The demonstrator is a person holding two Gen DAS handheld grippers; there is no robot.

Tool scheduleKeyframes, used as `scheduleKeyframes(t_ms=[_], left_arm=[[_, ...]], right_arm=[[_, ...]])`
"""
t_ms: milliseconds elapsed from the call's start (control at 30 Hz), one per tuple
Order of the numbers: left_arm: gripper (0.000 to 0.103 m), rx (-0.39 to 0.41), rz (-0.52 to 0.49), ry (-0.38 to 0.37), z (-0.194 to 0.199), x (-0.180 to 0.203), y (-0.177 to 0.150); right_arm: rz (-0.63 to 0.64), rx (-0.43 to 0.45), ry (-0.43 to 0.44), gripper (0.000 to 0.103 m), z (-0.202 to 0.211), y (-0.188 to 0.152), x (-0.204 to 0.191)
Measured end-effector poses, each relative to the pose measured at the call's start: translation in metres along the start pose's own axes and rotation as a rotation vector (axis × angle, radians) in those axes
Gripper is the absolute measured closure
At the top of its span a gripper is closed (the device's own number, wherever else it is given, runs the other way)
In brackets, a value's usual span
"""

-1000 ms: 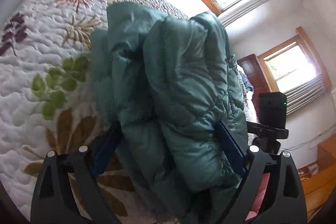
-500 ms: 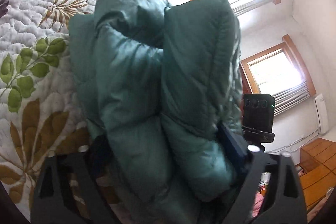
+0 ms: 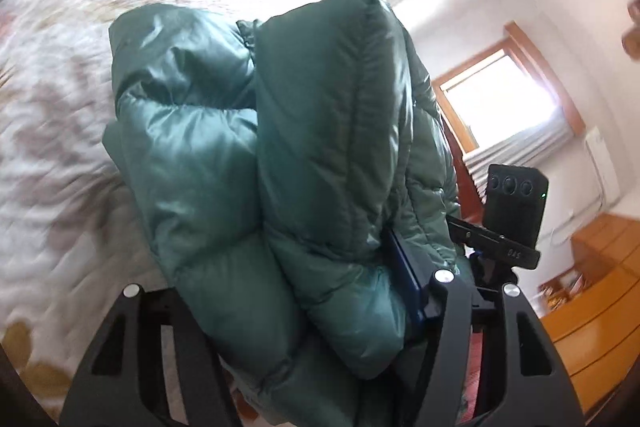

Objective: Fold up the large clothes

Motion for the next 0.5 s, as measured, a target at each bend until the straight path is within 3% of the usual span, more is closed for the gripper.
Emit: scheduleKeyframes(t_ms=[200,333,500], left_arm=[[0.042,-0.054,-0.066,0.042,-0.062,0.014,0.019],[0.035,-0.065,-0.078,0.060,-0.090,0.007,0.017],[0.032,-0.051,-0.103,0.095,-0.097,0.001,0.000]], right_arm=[[-0.102,0.023,-0.049,0.064,0.024,-0.016,0.057],[-0.180,0.007,-0.028,0.062,0.014,-0.029,0.093],[-0.157,0.002,-0.055,0.055,0.001,-0.038,0.096]])
Point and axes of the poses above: each gripper's, at about its wrist camera, not at the fingertips, and z roughly against the way its jaws point, x to its right, y to its top, the point moved 9 cm from there along -z, roughly the way its jaws point, and after that the axes turned 11 degrees about -x, right-handed, at the moved point
